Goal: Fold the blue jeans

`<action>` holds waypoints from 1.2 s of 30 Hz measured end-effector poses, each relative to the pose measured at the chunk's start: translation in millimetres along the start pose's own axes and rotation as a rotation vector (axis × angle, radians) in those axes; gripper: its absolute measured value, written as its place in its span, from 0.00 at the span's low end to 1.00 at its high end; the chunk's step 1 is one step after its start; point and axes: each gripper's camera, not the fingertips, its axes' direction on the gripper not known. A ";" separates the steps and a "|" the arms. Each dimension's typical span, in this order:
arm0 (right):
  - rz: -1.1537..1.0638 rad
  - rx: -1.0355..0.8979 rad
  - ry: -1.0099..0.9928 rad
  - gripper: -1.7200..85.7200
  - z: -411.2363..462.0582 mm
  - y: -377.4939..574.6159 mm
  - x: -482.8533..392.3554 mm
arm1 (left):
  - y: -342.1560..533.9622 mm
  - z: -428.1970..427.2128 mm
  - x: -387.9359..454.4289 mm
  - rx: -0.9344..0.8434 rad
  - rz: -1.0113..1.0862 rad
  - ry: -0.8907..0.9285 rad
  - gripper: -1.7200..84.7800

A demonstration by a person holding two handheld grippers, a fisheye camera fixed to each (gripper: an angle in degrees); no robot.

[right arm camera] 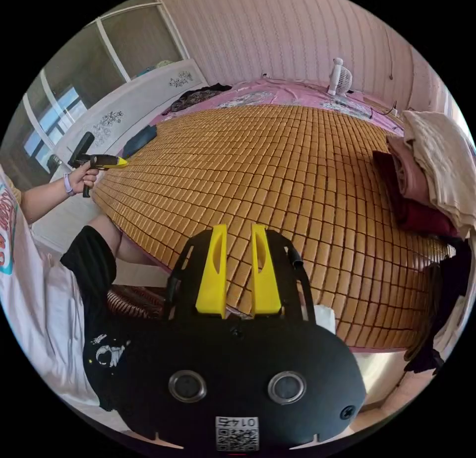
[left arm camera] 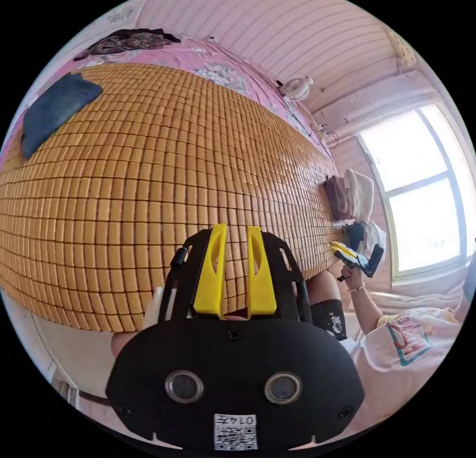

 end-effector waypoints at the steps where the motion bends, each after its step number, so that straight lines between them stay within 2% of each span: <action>1: -0.040 -0.019 -0.069 0.11 17.9 -17.3 -22.5 | 9.7 -14.6 -12.8 0.023 -0.025 -0.024 0.10; 5: -0.287 -0.095 -0.263 0.11 83.1 -108.6 -114.9 | 65.1 -90.2 -86.2 0.174 -0.130 -0.159 0.10; 8: -0.460 -0.146 -0.291 0.11 130.0 -177.6 -186.0 | 83.3 -118.3 -138.3 0.246 -0.207 -0.230 0.10; 11: -0.572 -0.194 -0.318 0.13 175.1 -245.7 -248.9 | 79.7 -139.7 -190.4 0.337 -0.291 -0.201 0.11; 16: -0.629 -0.250 -0.288 0.16 252.9 -347.8 -327.6 | 42.5 -167.8 -255.8 0.472 -0.321 -0.200 0.13; 20: -0.579 -0.241 -0.249 0.17 315.9 -419.5 -380.5 | 2.7 -192.8 -299.3 0.575 -0.351 -0.290 0.17; 25: -0.554 -0.213 -0.180 0.17 384.8 -492.9 -442.7 | -53.6 -190.8 -340.1 0.435 -0.311 -0.285 0.17; 28: -0.413 -0.195 -0.206 0.15 418.2 -527.3 -462.1 | -77.1 -172.7 -356.7 0.275 -0.364 -0.328 0.11; 29: -0.381 -0.240 -0.183 0.14 432.5 -535.7 -468.2 | -81.6 -169.6 -354.2 0.253 -0.311 -0.353 0.08; 32: -0.483 -0.258 -0.076 0.09 438.4 -538.5 -484.8 | -80.6 -167.6 -345.8 0.241 -0.287 -0.344 0.06; 34: -0.537 -0.279 -0.039 0.05 432.0 -533.0 -487.9 | -77.3 -161.7 -328.3 0.179 -0.204 -0.297 0.06; 36: -0.567 -0.273 0.003 0.03 418.6 -520.4 -479.9 | -58.0 -141.4 -282.5 0.071 -0.014 -0.255 0.05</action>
